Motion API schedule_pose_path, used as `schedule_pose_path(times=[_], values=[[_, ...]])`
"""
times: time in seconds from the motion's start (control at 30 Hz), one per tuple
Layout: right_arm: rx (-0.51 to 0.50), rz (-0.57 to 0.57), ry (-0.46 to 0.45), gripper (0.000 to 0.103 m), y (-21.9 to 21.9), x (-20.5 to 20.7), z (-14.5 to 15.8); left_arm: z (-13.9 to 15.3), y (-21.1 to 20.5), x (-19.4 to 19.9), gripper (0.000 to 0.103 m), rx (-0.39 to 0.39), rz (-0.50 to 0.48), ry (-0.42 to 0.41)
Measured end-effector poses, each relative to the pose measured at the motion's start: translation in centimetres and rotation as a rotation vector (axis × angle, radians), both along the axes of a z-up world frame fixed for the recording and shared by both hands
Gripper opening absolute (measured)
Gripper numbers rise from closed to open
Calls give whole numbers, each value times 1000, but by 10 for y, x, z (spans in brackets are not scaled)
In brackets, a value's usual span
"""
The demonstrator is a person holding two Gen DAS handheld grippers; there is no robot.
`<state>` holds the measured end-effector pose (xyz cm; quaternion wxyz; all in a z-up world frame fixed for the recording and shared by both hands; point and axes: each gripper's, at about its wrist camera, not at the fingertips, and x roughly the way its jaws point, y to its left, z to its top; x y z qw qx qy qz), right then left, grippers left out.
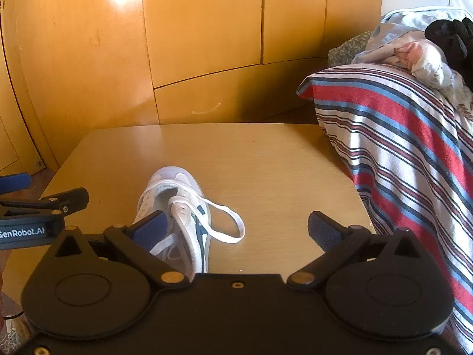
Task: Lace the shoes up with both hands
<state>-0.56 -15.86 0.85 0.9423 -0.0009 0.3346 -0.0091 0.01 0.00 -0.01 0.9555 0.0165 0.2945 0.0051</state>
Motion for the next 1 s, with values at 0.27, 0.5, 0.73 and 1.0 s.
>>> schedule_pose_path(times=[0.27,0.5,0.73,1.0], values=[[-19,8,-5,103,2,1,-1,-2,0,2,103,-51,-3,9],[-10,7,7,103,1,2,-1,-3,2,3,103,-31,-9,10],[-13,11,12,103,1,2,0,-3,-5,2,103,-20,-2,9],[-18,12,22,103,0,2,-2,-1,-4,4,103,-19,-7,5]])
